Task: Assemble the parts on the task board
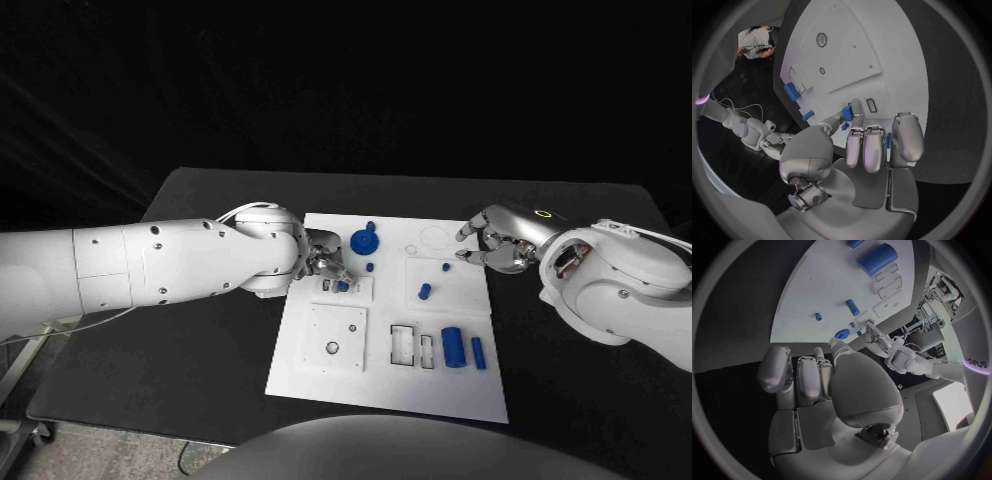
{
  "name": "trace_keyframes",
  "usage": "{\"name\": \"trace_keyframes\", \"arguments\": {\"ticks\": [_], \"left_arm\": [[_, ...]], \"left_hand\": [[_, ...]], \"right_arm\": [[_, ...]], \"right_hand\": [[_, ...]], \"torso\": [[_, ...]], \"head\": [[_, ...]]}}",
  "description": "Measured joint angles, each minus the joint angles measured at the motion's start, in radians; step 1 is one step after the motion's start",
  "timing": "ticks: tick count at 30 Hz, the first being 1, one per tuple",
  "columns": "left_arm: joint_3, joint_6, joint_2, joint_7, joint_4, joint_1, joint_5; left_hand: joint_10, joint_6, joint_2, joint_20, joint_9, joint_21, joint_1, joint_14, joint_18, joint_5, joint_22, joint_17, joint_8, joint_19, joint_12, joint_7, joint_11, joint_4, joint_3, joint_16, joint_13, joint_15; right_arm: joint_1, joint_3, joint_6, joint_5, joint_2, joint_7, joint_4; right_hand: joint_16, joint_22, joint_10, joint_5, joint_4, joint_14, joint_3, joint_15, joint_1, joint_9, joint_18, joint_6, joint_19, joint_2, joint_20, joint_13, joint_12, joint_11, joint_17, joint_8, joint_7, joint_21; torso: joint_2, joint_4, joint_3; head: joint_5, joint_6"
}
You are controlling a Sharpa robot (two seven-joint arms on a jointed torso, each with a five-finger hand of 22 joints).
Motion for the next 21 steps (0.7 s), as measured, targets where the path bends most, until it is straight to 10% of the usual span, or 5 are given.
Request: {"name": "trace_keyframes", "arguments": {"ticks": [7, 21], "left_arm": [[0.002, 0.008, 0.0, -0.001, 0.001, 0.0, -0.015], [0.001, 0.021, -0.006, 0.0, 0.004, -0.001, -0.035]], "left_hand": [[-0.002, 0.008, -0.028, 0.001, -0.026, -0.009, -0.046, 0.0, 0.0, -0.123, 0.0, 0.0, -0.029, -0.001, 0.0, 0.007, 0.005, 0.069, -0.092, -0.007, 0.0, 0.007], [-0.002, 0.04, -0.019, 0.001, -0.022, -0.009, -0.026, 0.0, 0.0, -0.071, 0.0, 0.0, -0.022, -0.001, 0.0, -0.003, 0.005, 0.074, -0.127, -0.007, 0.0, 0.007]], "right_arm": [[0.0, 0.0, 0.001, 0.0, -0.002, 0.0, 0.0], [-0.002, 0.0, 0.003, 0.001, -0.002, 0.0, 0.001]], "right_hand": [[0.0, 0.0, 0.0, 0.0, 0.0, 0.0, 0.0, 0.0, 0.001, 0.0, 0.0, 0.004, 0.0, 0.001, 0.0, 0.0, 0.001, 0.0, -0.002, 0.0, 0.004, 0.0], [0.0, 0.0, 0.0, 0.0, 0.0, 0.0, 0.0, 0.0, 0.001, 0.0, 0.0, 0.004, 0.0, 0.001, 0.0, 0.0, -0.002, 0.0, -0.002, 0.0, 0.004, 0.0]], "torso": [[0.0, 0.0001, 0.0], [0.0, 0.0005, -0.0001]], "head": [[-0.002, 0.0], [-0.001, 0.0]]}}
